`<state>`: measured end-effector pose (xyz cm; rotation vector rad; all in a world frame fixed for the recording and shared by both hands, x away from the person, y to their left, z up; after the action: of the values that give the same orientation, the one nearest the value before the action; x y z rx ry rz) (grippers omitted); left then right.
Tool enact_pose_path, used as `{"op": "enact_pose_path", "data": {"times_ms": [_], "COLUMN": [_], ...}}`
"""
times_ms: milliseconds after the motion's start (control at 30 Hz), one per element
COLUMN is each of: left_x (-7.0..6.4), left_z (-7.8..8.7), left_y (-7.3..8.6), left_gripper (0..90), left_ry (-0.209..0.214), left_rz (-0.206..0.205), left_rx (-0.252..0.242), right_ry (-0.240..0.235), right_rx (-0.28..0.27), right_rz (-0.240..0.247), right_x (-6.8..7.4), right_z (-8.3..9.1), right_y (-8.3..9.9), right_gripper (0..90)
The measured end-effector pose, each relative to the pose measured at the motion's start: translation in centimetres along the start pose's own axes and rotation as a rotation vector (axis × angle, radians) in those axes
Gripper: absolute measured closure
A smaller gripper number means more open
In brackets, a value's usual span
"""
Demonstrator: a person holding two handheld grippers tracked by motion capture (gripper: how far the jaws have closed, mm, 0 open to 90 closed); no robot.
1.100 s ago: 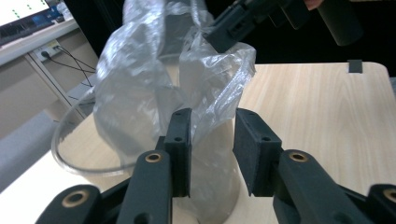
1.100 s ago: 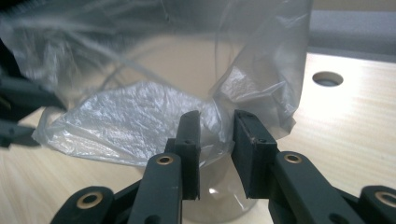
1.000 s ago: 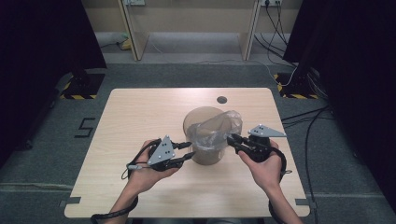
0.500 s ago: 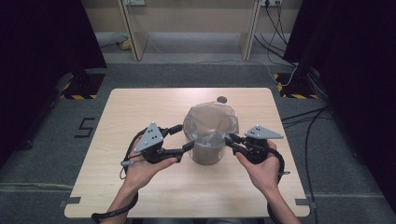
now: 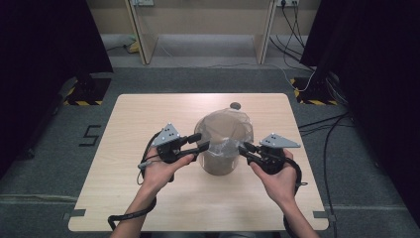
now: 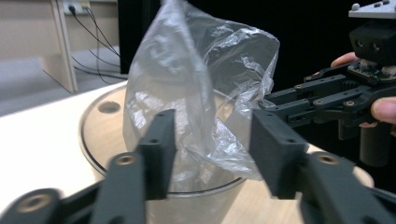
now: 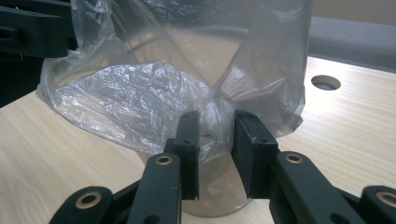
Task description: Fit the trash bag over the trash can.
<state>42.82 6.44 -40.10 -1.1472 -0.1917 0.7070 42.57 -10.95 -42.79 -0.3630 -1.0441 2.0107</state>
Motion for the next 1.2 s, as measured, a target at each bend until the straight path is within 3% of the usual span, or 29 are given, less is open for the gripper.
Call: {"op": "enact_pose_path", "data": {"times_ms": [100, 333, 433, 533, 733, 1000, 1200], "left_x": [-0.2, 0.0, 0.0, 0.0, 0.2, 1.1, 2.6], "left_z": [-0.5, -0.6, -0.4, -0.2, 0.6, 0.8, 0.8], "left_y": [0.2, 0.5, 1.0, 1.5, 2.4, 4.9, 5.3], "left_gripper": [71.9, 89.7, 90.0, 90.0, 90.0, 90.0, 90.0], "left_ry": [0.040, 0.036, 0.022, 0.005, -0.017, -0.022, -0.057], "left_rz": [0.044, 0.061, 0.049, 0.038, 0.042, 0.093, 0.123], "left_rx": [0.004, -0.006, -0.005, -0.003, -0.016, -0.004, -0.018], "right_ry": [-0.002, -0.002, -0.014, -0.017, -0.017, -0.025, -0.008], "right_rx": [-0.001, -0.008, -0.025, -0.042, -0.045, -0.014, -0.005], "right_rz": [0.001, -0.003, -0.029, -0.044, -0.047, -0.065, -0.078], "right_x": [0.0, -0.1, -0.2, -0.4, -0.8, -1.1, -1.8], "right_z": [0.0, 0.2, 0.7, 1.1, 1.5, 0.4, -0.1], "right_y": [0.1, 0.0, 0.1, 0.2, 0.6, 2.2, 2.3], "right_gripper": [71.6, 71.0, 66.1, 66.7, 77.6, 79.6, 80.1]}}
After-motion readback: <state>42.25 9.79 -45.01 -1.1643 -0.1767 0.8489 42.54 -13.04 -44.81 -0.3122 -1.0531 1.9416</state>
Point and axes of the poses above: each handheld gripper's, and its own axes: z roughly backward along the jaws, y roughly out of its underside, x roughly to its left, the point moved 9 cm from there along -z, roughly forward along the jaws, and after that the axes turned 11 degrees about x, right-handed, at the moved point
